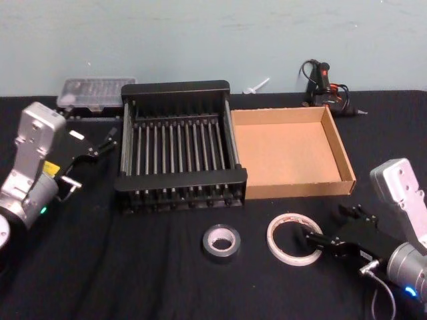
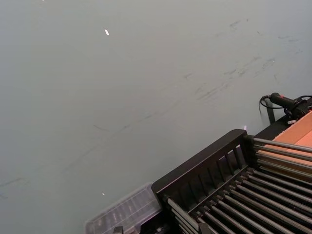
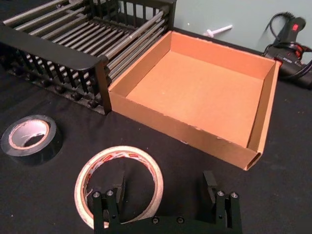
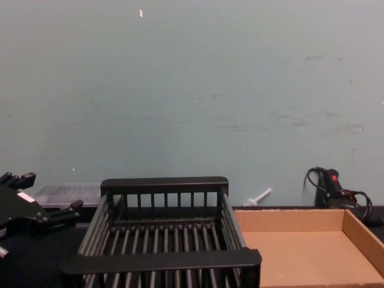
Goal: Pick up the white tape and place it into the black box , Pick up the silver tape and place it into the brown box.
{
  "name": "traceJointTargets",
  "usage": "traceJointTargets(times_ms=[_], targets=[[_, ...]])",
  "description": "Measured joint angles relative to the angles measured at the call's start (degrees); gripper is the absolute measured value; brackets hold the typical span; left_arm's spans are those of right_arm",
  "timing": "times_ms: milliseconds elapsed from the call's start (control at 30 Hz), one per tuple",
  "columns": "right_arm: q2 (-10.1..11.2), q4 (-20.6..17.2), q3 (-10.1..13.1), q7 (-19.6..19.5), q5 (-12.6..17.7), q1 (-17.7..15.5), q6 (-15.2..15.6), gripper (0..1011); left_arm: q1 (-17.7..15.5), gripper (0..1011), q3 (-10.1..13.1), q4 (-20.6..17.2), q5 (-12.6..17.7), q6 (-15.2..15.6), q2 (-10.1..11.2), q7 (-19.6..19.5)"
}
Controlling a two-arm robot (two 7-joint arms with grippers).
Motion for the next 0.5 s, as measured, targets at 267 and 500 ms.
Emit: traceJointTargets(times_ms=[267, 500], targets=[[-0.7, 0.5, -0.2, 1.1, -1.1, 0.4, 1.7, 1000, 0.0, 1001, 0.0, 0.0, 0.0, 0.0, 0.0, 0.0], [-1.4, 1.0, -0.3, 2.0, -2.3, 0.6, 2.6, 1000, 0.0, 1001, 0.0, 0.0, 0.0, 0.0, 0.0, 0.0]])
